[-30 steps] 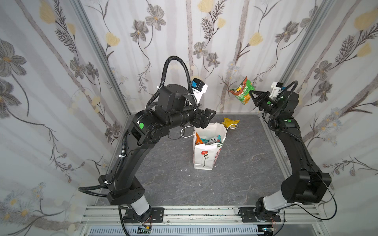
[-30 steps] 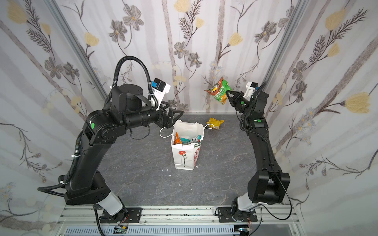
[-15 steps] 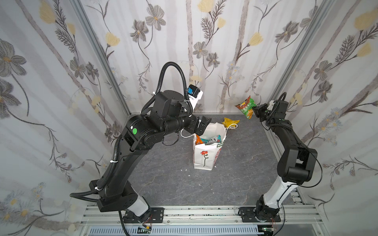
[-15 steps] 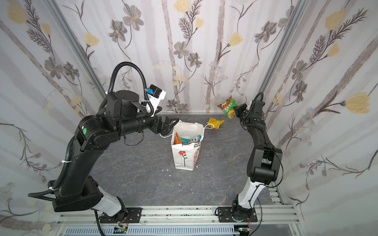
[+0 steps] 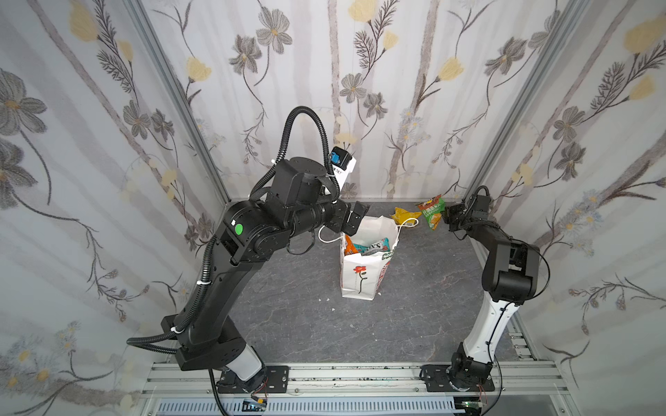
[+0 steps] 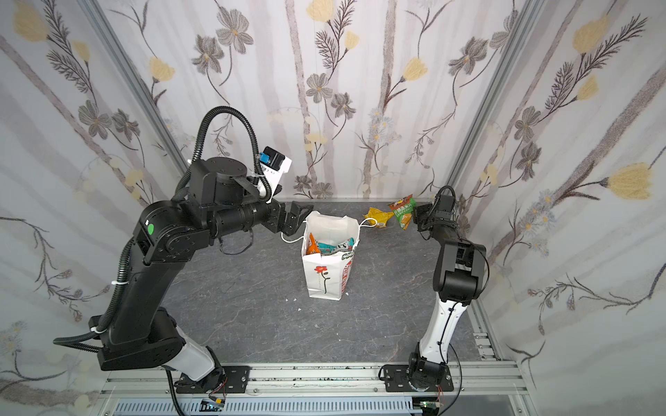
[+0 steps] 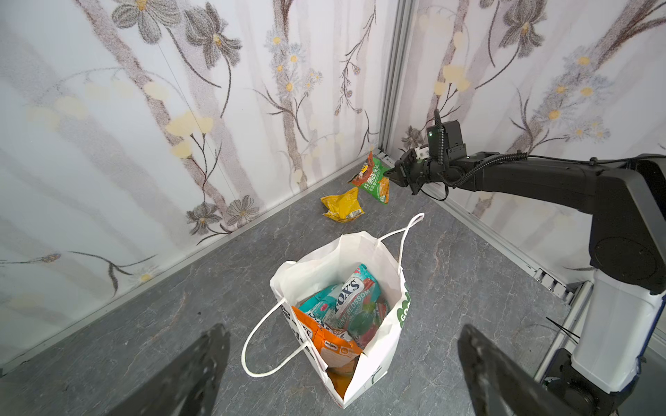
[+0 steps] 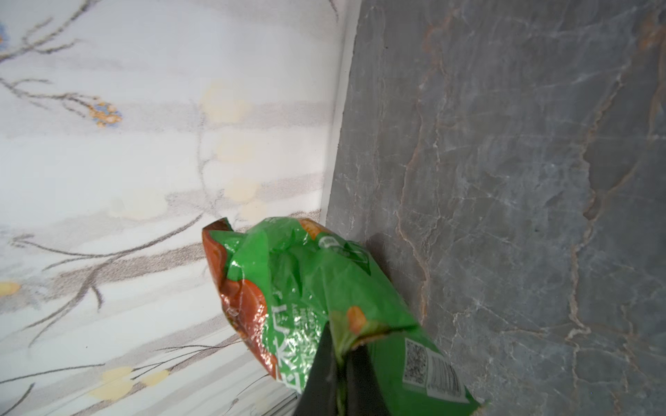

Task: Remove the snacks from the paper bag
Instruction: 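Carry the green packet away from the bag with the right gripper, then open the right gripper to drop the green packet beside the yellow packet, then reach the left gripper into the bag while the right arm draws back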

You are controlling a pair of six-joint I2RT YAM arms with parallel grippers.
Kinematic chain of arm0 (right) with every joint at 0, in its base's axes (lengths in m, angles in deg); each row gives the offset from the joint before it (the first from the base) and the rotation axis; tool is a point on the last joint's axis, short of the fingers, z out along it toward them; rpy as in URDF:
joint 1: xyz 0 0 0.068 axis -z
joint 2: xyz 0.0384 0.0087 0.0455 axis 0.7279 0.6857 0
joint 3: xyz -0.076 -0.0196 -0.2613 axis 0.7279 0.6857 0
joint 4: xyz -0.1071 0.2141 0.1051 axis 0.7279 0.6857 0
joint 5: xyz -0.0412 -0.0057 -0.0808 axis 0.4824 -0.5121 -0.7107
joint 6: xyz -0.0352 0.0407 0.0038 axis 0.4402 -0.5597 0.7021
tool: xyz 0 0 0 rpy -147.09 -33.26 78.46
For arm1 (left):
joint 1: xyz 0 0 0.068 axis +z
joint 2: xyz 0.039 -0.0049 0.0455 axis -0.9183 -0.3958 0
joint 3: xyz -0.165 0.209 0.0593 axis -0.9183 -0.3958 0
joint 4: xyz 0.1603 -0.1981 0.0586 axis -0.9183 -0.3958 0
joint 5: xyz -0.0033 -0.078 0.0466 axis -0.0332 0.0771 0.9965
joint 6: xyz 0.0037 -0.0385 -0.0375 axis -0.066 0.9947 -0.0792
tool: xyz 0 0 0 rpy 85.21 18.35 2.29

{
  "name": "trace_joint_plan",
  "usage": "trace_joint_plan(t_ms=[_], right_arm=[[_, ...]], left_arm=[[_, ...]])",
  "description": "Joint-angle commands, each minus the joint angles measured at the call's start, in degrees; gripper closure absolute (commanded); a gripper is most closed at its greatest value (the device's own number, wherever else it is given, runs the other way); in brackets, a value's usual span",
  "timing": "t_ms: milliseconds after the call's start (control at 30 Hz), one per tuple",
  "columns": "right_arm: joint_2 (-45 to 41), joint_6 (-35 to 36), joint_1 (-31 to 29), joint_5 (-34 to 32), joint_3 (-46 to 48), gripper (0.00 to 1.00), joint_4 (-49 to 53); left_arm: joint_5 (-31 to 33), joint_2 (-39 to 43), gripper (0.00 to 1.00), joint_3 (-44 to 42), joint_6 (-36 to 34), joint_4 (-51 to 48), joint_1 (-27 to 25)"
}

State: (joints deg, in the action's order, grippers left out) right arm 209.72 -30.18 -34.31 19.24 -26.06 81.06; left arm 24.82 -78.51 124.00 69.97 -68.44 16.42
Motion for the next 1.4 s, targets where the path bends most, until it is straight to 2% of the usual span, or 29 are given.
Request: trace_joint_plan(t_ms=[0,100,200,500,600,667,833,1033,1200,1367], right_arm=[[1.97,-3.23,0.22,-1.01,-0.26,1.0,-3.45],[3.98,-3.52,0.26,-0.25,-0.5,0.98,-3.12],[4.78,-3.86,0.24,-0.36,0.33,0.89,-3.8],[3.2,-1.27,0.51,0.36,2.51,0.45,-4.02],[0.6,0.82,0.98,0.14,3.98,0.19,-2.95],[-1.18,3.57,1.59,0.88,4.15,0.1,-1.15],[-8.74,7.95,2.72,1.71,8.5,0.01,-0.13],[-21.02,13.46,2.47,4.72,13.24,0.01,0.86],[-34.23,19.41,-0.15,6.51,16.72,0.01,5.13],[-47.7,21.96,-4.5,7.13,21.25,0.01,7.66]], left_arm=[[0.79,-0.54,0.0,0.88,-0.19,0.04,0.04],[0.54,-1.28,0.0,1.25,-0.47,-0.04,0.05],[0.11,-2.16,0.0,2.06,-0.62,-0.37,-0.04],[-1.38,-5.34,0.0,4.84,-1.18,-0.51,0.02],[-1.93,-6.28,0.0,5.43,-1.31,-0.19,0.06],[-1.87,-6.62,0.0,5.48,-1.39,0.17,0.04],[-0.38,-7.29,0.0,5.31,-1.05,0.86,-0.02],[1.77,-8.53,0.0,5.05,1.31,2.24,0.06],[2.96,-10.07,0.0,4.51,4.13,3.02,0.05],[3.55,-11.37,0.0,3.1,6.33,3.08,-0.06]])
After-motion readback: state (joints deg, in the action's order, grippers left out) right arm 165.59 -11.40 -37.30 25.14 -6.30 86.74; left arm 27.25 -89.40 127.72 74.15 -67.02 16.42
